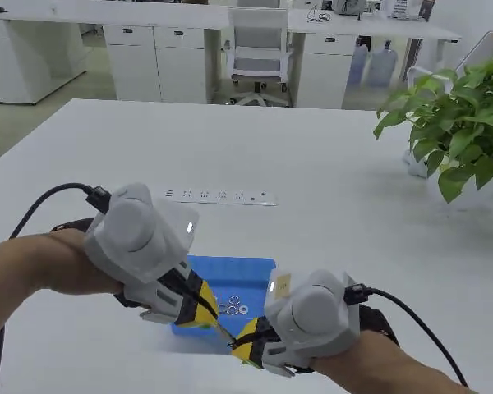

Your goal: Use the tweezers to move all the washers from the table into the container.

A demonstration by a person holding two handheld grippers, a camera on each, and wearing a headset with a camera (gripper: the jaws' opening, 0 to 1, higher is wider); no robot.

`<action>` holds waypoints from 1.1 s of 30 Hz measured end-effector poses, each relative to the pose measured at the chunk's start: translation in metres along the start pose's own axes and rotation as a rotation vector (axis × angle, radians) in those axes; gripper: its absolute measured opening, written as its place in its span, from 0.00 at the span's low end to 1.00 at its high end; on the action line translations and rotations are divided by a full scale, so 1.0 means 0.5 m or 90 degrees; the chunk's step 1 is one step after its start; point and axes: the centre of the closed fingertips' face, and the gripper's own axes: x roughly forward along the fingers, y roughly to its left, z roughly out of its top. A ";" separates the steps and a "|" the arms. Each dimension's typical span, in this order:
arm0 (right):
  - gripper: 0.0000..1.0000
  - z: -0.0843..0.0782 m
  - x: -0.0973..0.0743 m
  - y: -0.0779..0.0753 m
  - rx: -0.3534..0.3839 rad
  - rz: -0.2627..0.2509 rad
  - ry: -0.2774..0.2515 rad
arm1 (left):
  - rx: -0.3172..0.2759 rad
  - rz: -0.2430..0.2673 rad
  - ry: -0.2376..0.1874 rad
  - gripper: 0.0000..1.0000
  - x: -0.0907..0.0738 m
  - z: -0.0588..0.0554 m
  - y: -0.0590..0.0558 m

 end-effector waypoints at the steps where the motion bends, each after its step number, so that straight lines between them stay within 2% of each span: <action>1: 0.05 -0.003 0.000 0.001 0.001 0.002 0.002 | -0.003 0.000 -0.002 0.06 0.002 -0.002 -0.002; 13: 0.05 -0.042 0.014 0.019 -0.026 0.021 0.049 | -0.025 0.004 0.003 0.05 0.041 -0.046 -0.021; 20: 0.05 -0.053 0.025 0.020 -0.028 0.027 0.064 | -0.039 0.012 0.021 0.04 0.071 -0.085 -0.025; 24: 0.05 -0.062 0.042 0.026 -0.030 0.039 0.077 | -0.065 0.006 0.007 0.04 0.091 -0.095 -0.028; 26: 0.05 -0.066 0.048 0.029 -0.039 0.043 0.085 | -0.062 0.004 0.022 0.04 0.101 -0.108 -0.031; 33: 0.05 -0.066 0.054 0.025 -0.035 0.050 0.088 | -0.055 0.006 0.047 0.04 0.115 -0.134 -0.032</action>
